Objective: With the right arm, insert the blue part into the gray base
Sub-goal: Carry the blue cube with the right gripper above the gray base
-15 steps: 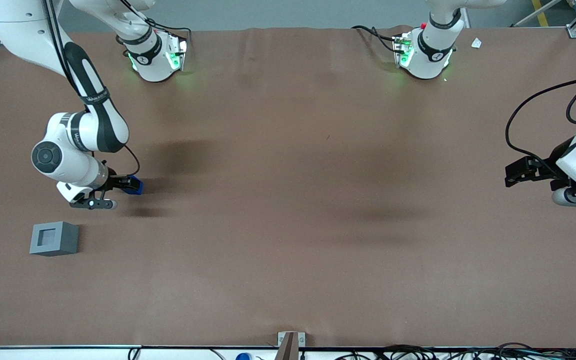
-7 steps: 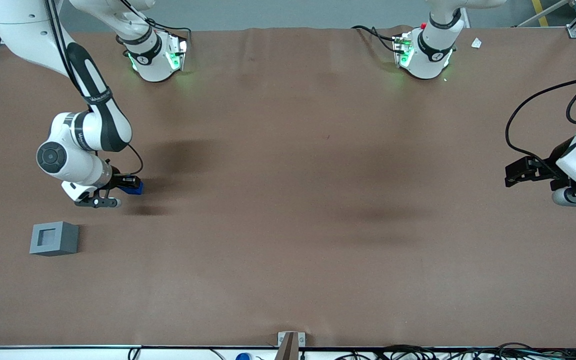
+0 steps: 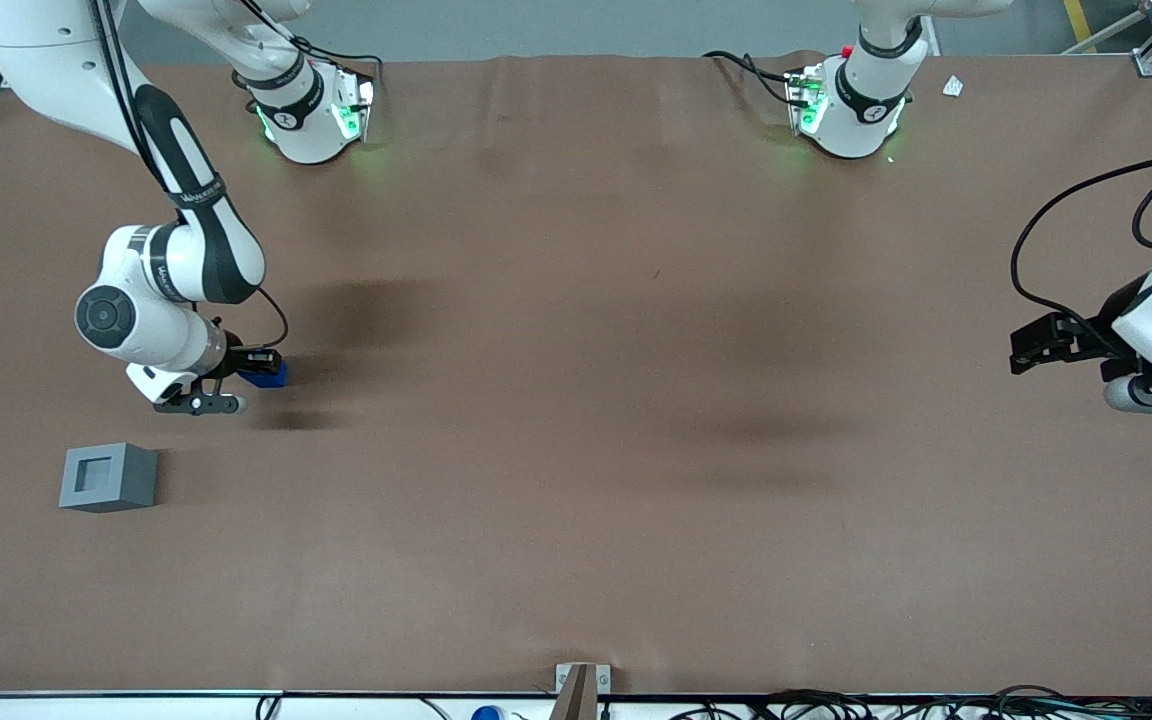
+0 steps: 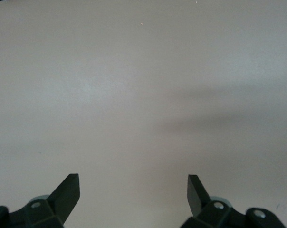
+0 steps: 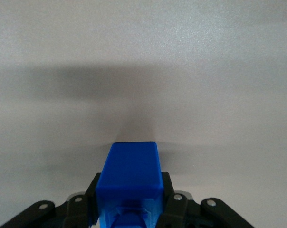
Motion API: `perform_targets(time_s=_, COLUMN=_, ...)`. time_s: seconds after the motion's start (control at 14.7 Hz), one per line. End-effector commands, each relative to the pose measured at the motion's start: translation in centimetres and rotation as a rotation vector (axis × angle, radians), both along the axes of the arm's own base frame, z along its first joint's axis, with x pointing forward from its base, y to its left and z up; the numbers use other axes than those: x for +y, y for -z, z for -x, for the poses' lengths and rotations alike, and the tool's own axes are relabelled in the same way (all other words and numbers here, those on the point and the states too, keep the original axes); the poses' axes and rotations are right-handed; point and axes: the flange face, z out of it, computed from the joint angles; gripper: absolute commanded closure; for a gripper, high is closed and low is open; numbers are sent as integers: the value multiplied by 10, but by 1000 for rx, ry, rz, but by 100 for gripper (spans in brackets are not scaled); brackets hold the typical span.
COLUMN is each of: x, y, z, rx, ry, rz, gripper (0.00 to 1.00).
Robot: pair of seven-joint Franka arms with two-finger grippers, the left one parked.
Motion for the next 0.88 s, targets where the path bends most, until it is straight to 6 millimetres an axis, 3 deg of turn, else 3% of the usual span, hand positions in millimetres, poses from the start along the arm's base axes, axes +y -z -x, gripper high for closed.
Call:
perform_targets(time_s=0.0, x=4, y=-27, z=-17, rx=21, ry=9, rz=-44, gripper=99)
perform_targets(time_s=0.2, x=-8, y=-70, z=-46, rx=0, ry=52, rz=-70, gripper=100)
perform_targets(time_s=0.41, x=-53, y=-119, z=-76, rx=-60, ry=86, rz=-68, gripper=100)
perform_targets(time_s=0.68, x=-104, y=-130, z=-114, rx=-59, ry=-20, rz=-96, gripper=100)
perform_targets(time_s=0.82, x=-121, y=-109, z=-129, rx=-8, ry=-81, rz=-121, gripper=100)
